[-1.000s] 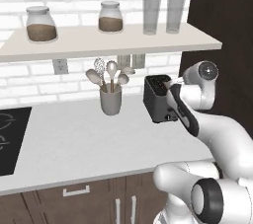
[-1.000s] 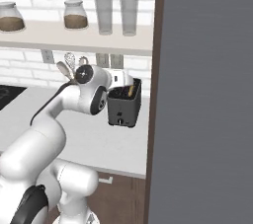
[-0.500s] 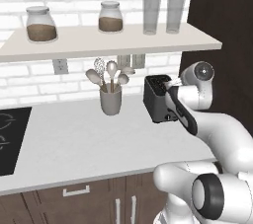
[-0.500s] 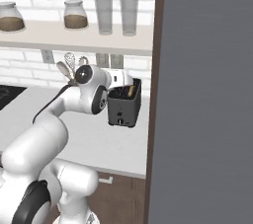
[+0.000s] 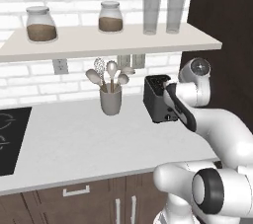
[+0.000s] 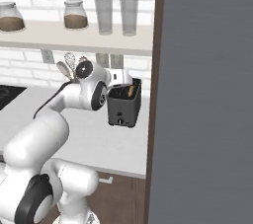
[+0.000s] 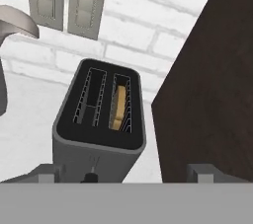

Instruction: Start the toaster. Once the lever pops up, take the bread to the plate on the dining counter.

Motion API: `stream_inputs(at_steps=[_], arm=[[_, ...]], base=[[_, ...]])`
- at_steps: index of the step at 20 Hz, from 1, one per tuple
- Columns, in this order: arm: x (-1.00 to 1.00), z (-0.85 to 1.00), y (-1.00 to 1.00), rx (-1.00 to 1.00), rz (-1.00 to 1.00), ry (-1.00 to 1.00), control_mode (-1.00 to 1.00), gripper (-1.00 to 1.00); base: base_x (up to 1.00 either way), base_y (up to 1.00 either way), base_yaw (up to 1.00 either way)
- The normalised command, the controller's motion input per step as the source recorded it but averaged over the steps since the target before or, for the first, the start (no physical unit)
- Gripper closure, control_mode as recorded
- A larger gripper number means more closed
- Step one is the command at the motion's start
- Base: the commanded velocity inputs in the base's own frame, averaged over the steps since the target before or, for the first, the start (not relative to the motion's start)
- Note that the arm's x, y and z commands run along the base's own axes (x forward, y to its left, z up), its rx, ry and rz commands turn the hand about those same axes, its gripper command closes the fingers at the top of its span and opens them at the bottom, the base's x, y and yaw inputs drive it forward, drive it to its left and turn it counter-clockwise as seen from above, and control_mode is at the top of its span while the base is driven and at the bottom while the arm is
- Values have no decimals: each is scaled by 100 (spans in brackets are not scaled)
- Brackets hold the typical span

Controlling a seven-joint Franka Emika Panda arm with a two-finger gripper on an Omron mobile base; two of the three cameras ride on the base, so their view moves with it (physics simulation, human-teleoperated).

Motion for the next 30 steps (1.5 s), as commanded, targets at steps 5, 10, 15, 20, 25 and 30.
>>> stream_inputs(at_steps=[5, 10, 15, 20, 25, 30], arm=[[3, 0, 0, 3, 0, 9, -100, -100], [8, -17, 0, 8, 0, 0, -100, -100], [10, -28, 0, 8, 0, 0, -100, -100], [13, -18, 0, 7, 0, 0, -100, -100], [16, -1, 0, 7, 0, 0, -100, -100], [21, 0, 0, 3, 0, 0, -100, -100]], base=[[0, 0, 0], [0, 0, 0], [0, 0, 0], [0, 0, 0], [0, 0, 0], [0, 0, 0]])
